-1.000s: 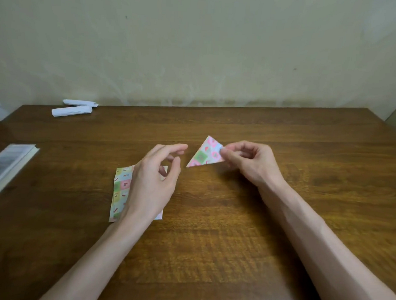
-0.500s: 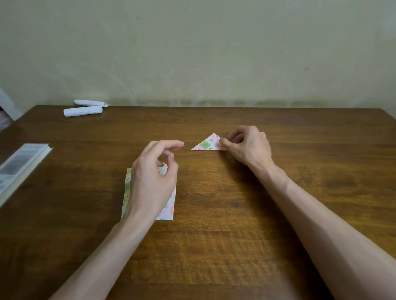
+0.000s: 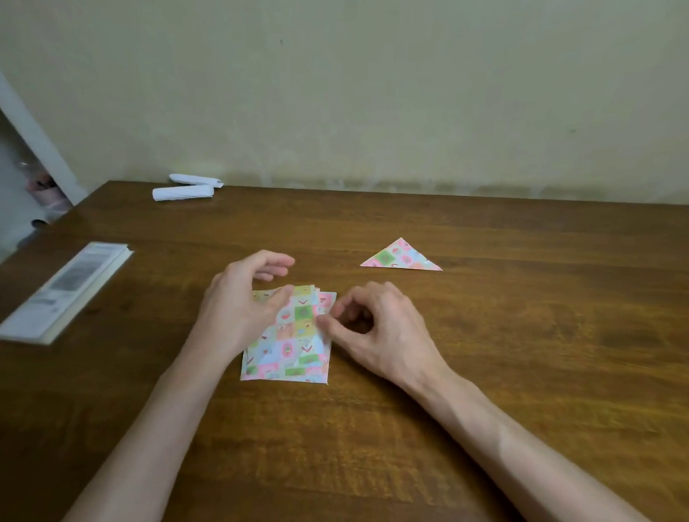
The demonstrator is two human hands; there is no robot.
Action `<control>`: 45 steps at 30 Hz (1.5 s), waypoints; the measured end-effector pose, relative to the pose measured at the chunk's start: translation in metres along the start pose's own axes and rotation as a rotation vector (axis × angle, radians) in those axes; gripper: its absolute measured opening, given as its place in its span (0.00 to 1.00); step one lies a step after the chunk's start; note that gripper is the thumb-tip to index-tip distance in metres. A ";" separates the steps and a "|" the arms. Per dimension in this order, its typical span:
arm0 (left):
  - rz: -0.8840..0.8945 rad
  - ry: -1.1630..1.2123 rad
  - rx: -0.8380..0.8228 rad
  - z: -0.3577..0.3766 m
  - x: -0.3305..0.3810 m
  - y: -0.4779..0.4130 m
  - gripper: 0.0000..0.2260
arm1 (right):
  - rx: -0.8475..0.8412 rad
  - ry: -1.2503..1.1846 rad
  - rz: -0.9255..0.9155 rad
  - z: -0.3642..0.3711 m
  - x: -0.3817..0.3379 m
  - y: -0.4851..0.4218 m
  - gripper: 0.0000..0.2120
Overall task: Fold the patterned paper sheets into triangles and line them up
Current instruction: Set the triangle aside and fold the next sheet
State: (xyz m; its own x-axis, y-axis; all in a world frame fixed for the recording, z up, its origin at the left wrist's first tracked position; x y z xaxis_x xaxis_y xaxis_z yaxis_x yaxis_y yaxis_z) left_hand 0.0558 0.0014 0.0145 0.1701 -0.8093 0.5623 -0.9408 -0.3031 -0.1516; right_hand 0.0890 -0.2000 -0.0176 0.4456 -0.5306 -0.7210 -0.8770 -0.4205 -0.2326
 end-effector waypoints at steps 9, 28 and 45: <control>-0.028 0.050 0.000 0.002 -0.009 -0.003 0.20 | -0.008 0.093 0.133 0.020 -0.023 -0.009 0.28; 0.082 0.239 0.114 -0.001 0.009 0.002 0.12 | -0.183 -0.786 0.460 -0.038 -0.007 -0.002 0.08; 0.578 0.162 0.030 0.047 0.065 0.043 0.40 | 0.307 -0.281 -0.126 -0.123 0.040 0.063 0.07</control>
State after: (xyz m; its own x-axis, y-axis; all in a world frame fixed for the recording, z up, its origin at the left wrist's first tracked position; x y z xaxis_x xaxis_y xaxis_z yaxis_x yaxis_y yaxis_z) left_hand 0.0403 -0.0881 0.0065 -0.4153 -0.7610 0.4984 -0.8587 0.1471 -0.4910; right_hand 0.0734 -0.3380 0.0191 0.5232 -0.2503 -0.8146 -0.8508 -0.2085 -0.4824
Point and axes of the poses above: each hand's wrist, its own y-axis away from the middle knuckle, its own z-axis out of the palm, x = y × z, the point moved 3 cm from there along -y, towards the middle knuckle, and after that the axes turned 7 degrees about -y, right-handed, at the moved point
